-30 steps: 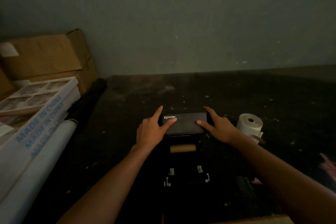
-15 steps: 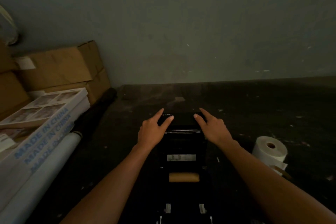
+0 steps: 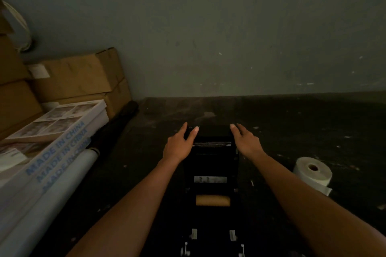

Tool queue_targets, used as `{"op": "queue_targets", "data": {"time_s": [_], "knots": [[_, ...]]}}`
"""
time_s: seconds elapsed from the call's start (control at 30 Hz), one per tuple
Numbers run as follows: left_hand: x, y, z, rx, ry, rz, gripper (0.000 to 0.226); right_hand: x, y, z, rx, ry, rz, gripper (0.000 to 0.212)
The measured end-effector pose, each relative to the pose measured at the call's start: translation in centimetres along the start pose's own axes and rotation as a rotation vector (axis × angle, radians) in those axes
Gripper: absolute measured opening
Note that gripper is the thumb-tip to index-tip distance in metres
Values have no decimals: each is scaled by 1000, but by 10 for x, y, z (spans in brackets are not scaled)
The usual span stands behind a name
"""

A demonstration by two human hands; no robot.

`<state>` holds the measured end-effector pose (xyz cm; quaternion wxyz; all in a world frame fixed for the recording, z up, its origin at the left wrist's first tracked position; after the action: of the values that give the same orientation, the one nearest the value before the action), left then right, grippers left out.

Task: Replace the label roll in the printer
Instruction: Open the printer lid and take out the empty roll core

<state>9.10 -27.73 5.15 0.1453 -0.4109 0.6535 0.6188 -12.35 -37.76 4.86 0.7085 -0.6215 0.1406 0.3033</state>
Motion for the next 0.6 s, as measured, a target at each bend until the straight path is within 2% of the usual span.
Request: {"op": "queue_targets", "data": {"time_s": [0.13, 0.2, 0.27, 0.37, 0.5, 0.6], "knots": [[2, -23, 38, -58, -38, 59, 96, -7, 41, 23, 102, 33, -252, 66], [12, -40, 65, -107, -81, 74, 100, -1, 70, 40, 177, 55, -288, 66], [27, -56, 92, -131, -139, 88, 98, 15, 99, 61, 234, 35, -249, 66], [52, -62, 124, -63, -236, 152, 88, 42, 133, 96, 254, -45, -173, 68], [80, -48, 150, 90, -315, 144, 72, 70, 145, 129, 152, -166, -33, 72], [92, -49, 154, 92, -348, 104, 73, 84, 137, 135, 84, -215, 37, 75]]}}
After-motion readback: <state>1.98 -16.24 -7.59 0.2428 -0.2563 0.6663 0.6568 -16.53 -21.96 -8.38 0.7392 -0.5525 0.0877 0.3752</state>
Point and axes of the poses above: each hand's wrist, its own z-axis away from the middle knuckle, its own x-axis out of the palm, y = z × x, the point moved 10 cm from there along -z, towards the middle knuckle, and after that the axes turned 13 degrees about x, right-handed, at the moved point
